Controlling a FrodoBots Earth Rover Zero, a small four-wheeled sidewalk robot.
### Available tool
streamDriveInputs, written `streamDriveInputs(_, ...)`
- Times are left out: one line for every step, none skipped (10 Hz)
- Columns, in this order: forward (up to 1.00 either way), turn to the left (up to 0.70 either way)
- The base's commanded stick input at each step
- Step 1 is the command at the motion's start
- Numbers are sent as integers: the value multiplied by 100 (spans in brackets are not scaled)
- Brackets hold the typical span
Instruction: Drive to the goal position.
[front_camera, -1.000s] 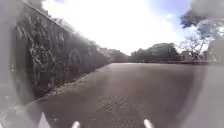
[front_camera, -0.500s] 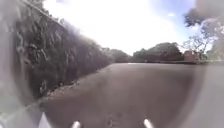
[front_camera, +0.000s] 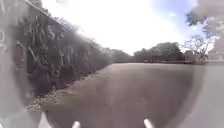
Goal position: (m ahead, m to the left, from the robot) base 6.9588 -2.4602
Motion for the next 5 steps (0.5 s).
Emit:
streamDriveInputs(70,0)
streamDriveInputs(70,0)
streamDriveInputs(70,0)
streamDriveInputs(70,0)
streamDriveInputs(70,0)
